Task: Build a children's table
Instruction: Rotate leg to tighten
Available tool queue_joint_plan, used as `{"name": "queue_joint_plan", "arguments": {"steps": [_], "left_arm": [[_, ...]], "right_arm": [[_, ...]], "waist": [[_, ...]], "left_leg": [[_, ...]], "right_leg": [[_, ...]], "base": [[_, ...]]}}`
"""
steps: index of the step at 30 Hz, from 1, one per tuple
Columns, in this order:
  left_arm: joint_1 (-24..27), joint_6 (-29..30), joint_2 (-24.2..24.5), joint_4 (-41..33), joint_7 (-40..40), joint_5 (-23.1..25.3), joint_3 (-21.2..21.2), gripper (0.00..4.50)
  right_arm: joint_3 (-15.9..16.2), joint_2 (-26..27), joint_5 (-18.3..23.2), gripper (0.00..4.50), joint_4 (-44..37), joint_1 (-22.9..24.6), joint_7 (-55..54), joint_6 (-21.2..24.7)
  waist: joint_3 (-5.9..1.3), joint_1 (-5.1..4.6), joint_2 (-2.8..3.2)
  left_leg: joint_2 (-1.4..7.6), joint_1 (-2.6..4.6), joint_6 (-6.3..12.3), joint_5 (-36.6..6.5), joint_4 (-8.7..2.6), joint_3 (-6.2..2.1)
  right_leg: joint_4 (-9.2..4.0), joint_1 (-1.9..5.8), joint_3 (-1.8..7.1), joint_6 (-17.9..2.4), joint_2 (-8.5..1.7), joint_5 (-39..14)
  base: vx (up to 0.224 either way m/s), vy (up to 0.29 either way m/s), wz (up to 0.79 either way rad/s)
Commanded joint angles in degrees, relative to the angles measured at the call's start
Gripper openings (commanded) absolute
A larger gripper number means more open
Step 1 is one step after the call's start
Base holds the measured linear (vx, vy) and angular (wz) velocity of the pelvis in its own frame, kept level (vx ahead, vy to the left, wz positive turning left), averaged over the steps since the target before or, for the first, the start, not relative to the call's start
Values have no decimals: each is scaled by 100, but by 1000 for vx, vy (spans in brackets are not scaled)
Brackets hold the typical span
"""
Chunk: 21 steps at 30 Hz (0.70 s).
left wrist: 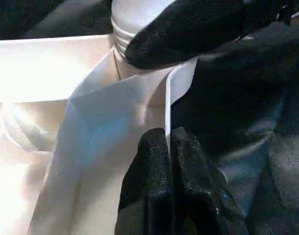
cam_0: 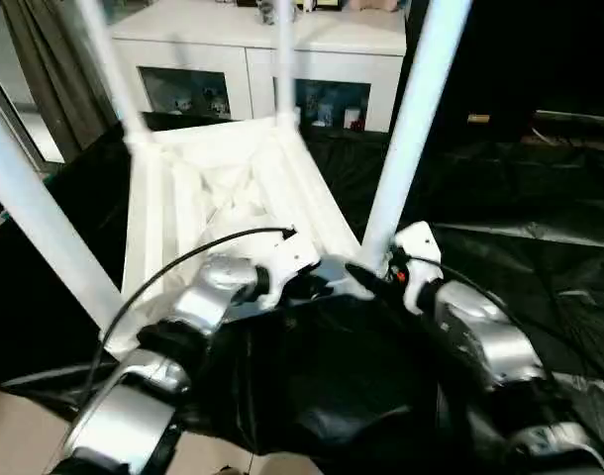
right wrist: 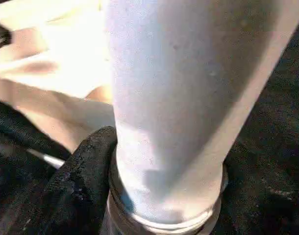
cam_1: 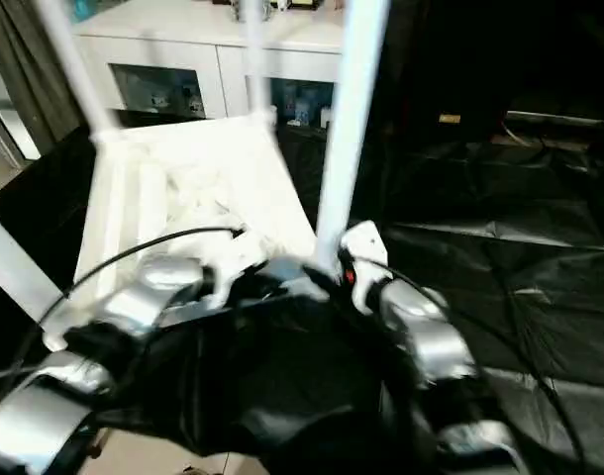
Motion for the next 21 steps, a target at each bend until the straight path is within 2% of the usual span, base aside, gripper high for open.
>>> {"name": "queue_joint_plan", "arguments": {"steps": [1, 2, 3, 5, 6, 7, 9, 10, 11, 13, 14, 15, 16, 17, 18, 19, 21], "left_arm": [[-103, 71, -257, 211, 536, -59, 158, 0], [-175, 101, -360, 266, 733, -44, 187, 0], [-253, 119, -497, 332, 941, -37, 215, 0], [-295, 84, -616, 354, 1025, -29, 205, 0], [-324, 51, -697, 382, 1070, -11, 205, 0], [-332, 13, -765, 381, 1060, 5, 185, 0], [-321, -27, -794, 369, 1000, 10, 164, 0], [-310, -46, -802, 371, 948, 3, 156, 0], [-310, -46, -802, 371, 948, 3, 156, 0], [-227, -138, -700, 298, 685, -26, 109, 0], [-179, -250, -629, 261, 519, -37, 90, 0], [-172, -254, -617, 254, 494, -40, 89, 0], [-131, -281, -547, 210, 345, -58, 85, 0], [-58, -357, -405, 117, 72, -85, 69, 0], [-42, -373, -370, 92, 2, -95, 66, 0], [79, -487, -110, -91, -512, -174, 41, 0], [150, -550, 79, -218, -880, -227, 10, 0]], "right_arm": [[-35, 208, -181, 274, 357, 23, -575, 239], [-41, 335, -238, 274, 456, -23, -828, 247], [0, 496, -298, 274, 564, -83, -1034, 240], [112, 631, -341, 274, 587, -107, -1029, 192], [185, 724, -374, 329, 618, -128, -1011, 138], [258, 805, -363, 345, 589, -126, -892, 35], [293, 831, -328, 361, 533, -114, -755, -66], [298, 832, -273, 361, 478, -108, -622, -122], [298, 832, -273, 373, 478, -108, -622, -122], [309, 668, -197, 390, 336, -105, -329, -226], [331, 547, -199, 409, 278, -95, -156, -292], [330, 527, -197, 419, 270, -93, -129, -299], [328, 411, -185, 419, 221, -84, 27, -341], [304, 188, -148, 419, 159, -69, 322, -361], [300, 134, -129, 419, 135, -60, 404, -360], [262, -258, 12, 419, -40, 3, 1016, -353], [247, -521, 128, 419, -218, 75, 1451, -310]], "waist": [[-253, -38, -45], [-252, -45, -53], [-252, -50, -18], [-244, -75, -28], [-241, -63, -49], [-217, -67, -54], [-225, -87, -35], [-253, -99, -22], [-253, -99, -22], [-244, -94, -61], [-249, -84, -88], [-256, -79, -83], [-259, -76, -81], [-269, -61, -109], [-267, -49, -98], [-277, -17, -105], [-293, 30, -147]], "left_leg": [[83, 169, -105, -2895, -439, -158], [80, 179, -135, -3022, -449, -175], [85, 177, -148, -3076, -462, -179], [85, 216, -187, -3307, -470, -180], [64, 255, -141, -3394, -450, -165], [35, 275, -88, -3454, -442, -160], [45, 298, -54, -3536, -444, -186], [78, 229, -30, -3430, -502, -205], [78, 229, -30, -3430, -502, -205], [67, 245, -2, -3433, -495, -174], [57, 227, 66, -3338, -485, -169], [65, 193, 112, -3184, -496, -163], [66, 186, 127, -3120, -499, -161], [71, 162, 185, -2995, -496, -154], [82, 149, 203, -2933, -500, -151], [98, 152, 265, -2801, -491, -124], [109, 127, 360, -2557, -470, -97]], "right_leg": [[-614, 64, 55, -489, -248, -3363], [-614, 89, 26, -524, -244, -3282], [-605, 92, 26, -548, -244, -3220], [-630, 73, -5, -578, -230, -3114], [-671, 59, -25, -554, -234, -3172], [-714, 43, -59, -480, -238, -3343], [-743, 58, -88, -397, -278, -3477], [-688, 140, -61, -478, -291, -3092], [-688, 140, -61, -478, -291, -3092], [-679, 92, -24, -578, -295, -2992], [-680, 112, -21, -592, -314, -3024], [-657, 132, 4, -621, -334, -2929], [-651, 135, 9, -648, -337, -2881], [-631, 160, 17, -692, -342, -2771], [-619, 168, 31, -717, -349, -2694], [-584, 170, 63, -839, -347, -2431], [-538, 186, 91, -960, -361, -2212]], "base": [[0, 0, 0], [0, 0, 0], [0, 0, 0], [0, 0, 0], [0, 0, 0], [0, 0, 0], [2, 27, -2], [0, 0, 0], [0, 0, 0], [0, 0, 0], [0, 0, 0], [0, 0, 0], [0, 0, 0], [0, 0, 0], [0, 0, 0], [0, 0, 0], [0, 0, 0]]}}
